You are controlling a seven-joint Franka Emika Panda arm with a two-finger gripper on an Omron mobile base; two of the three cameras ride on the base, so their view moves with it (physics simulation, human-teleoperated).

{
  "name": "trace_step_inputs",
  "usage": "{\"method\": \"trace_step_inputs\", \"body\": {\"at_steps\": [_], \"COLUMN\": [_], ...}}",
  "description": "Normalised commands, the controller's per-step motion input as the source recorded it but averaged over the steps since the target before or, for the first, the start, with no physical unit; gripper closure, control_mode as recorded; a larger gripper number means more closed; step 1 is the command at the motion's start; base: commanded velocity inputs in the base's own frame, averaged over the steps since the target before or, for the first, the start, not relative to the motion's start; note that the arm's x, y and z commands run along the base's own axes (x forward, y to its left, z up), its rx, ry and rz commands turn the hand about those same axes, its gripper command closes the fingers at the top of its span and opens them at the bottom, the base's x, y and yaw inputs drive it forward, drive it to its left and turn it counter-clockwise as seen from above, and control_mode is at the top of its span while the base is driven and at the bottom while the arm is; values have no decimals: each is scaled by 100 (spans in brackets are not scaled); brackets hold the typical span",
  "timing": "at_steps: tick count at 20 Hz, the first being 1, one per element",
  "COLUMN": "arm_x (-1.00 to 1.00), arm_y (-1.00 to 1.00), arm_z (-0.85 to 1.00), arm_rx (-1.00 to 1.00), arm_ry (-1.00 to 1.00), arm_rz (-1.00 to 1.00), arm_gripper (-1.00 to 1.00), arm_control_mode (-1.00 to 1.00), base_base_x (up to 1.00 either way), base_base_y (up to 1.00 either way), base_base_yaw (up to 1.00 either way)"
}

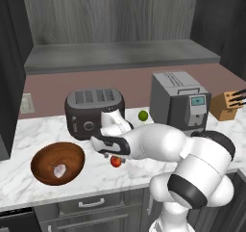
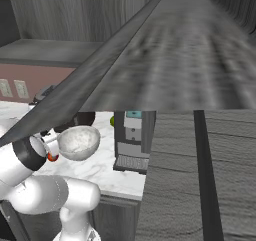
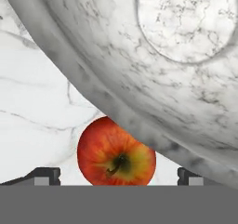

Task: Pick both bowls and place them on the counter. Then place the garlic in one bowl and place the apple in the other bowl.

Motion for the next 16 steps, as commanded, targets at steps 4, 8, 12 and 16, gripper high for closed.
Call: {"method": "trace_step_inputs", "body": {"at_steps": [4,8,12,16], "arm_x": [7,-15,-25,-8], "arm_y": [0,-2,-4,-9], "arm_z": [-17,-15,-3,-2], "arm_rx": [-1,0,0,-1], "arm_ry": [0,0,0,0], "arm_rz": [0,-5,-7,-11], "arm_gripper": [-100,-100,-100,-100], "arm_control_mode": [-100,-100,-100,-100], "base_base_x": [0,0,0,0], "base_base_y": [0,0,0,0], "base_base_yaw": [0,0,0,0]}}
